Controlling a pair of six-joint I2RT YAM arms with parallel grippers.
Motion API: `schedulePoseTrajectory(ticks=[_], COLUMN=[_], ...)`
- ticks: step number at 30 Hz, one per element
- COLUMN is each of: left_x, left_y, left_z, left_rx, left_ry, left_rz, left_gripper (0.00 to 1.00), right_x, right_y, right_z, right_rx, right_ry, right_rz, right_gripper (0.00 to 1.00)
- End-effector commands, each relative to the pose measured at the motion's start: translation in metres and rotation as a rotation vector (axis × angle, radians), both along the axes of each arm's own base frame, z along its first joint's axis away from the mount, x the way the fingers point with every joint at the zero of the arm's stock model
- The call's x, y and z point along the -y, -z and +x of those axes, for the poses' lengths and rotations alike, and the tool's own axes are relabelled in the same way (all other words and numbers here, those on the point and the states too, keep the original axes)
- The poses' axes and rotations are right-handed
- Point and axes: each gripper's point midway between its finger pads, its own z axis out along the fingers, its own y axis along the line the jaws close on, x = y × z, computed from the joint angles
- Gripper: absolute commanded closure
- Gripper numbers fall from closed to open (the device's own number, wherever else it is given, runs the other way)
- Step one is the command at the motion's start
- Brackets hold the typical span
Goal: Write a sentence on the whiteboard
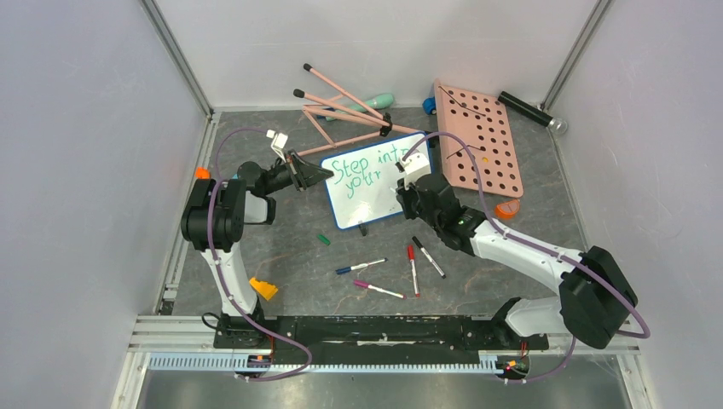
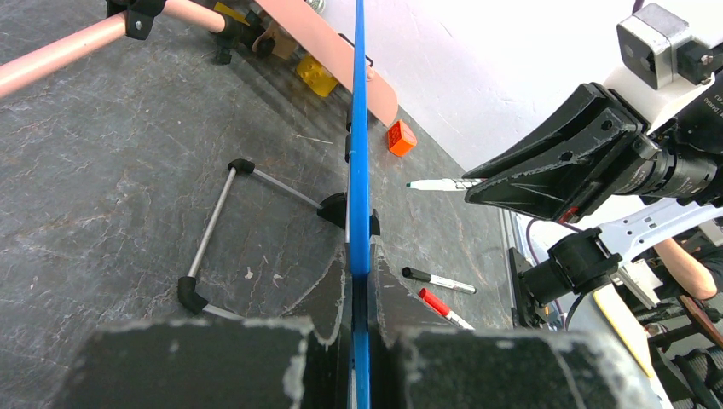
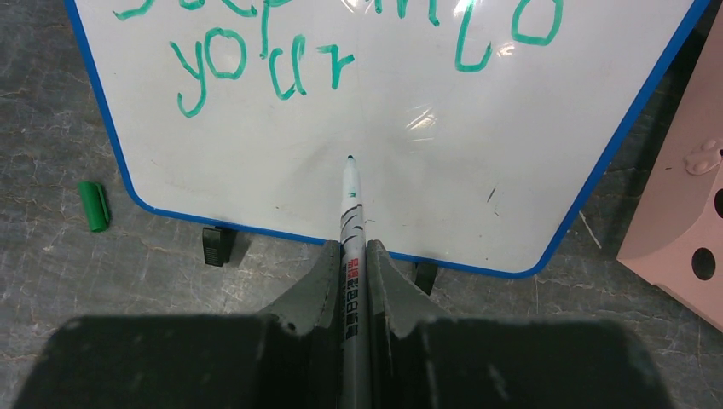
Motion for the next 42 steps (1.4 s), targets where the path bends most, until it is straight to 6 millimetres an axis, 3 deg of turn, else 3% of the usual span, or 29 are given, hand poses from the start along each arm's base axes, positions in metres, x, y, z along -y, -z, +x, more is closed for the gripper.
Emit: schedulePoseTrajectory(ticks=[1,15,26,42], left_x=[-0.004,-0.005,-0.005,-0.006], left_y=[-0.013,-0.013,-0.013,-0.014], left_z=[0.004,0.004,0.004,0.005], left_rx=[0.135,0.139,0.137,0.137], left_ry=[-0.009,-0.014,-0.012,-0.017], left_rz=[0.018,0.020,0.019,0.017], left_gripper=[0.98,0.98,0.98,0.98], right_x=[-0.012,-0.018,-0.025,-0.032], right_y=[-0.038,-0.041,-0.023,-0.014], right_z=[0.011,0.029,0.025,0.018], right_rx=[0.096,0.098,0.049,0.019], right_ry=[-0.019,0.012,-0.021,-0.048], right_rz=[0.072,0.031,0.020,0.023], right_gripper=[1.00,1.00,1.00,1.00])
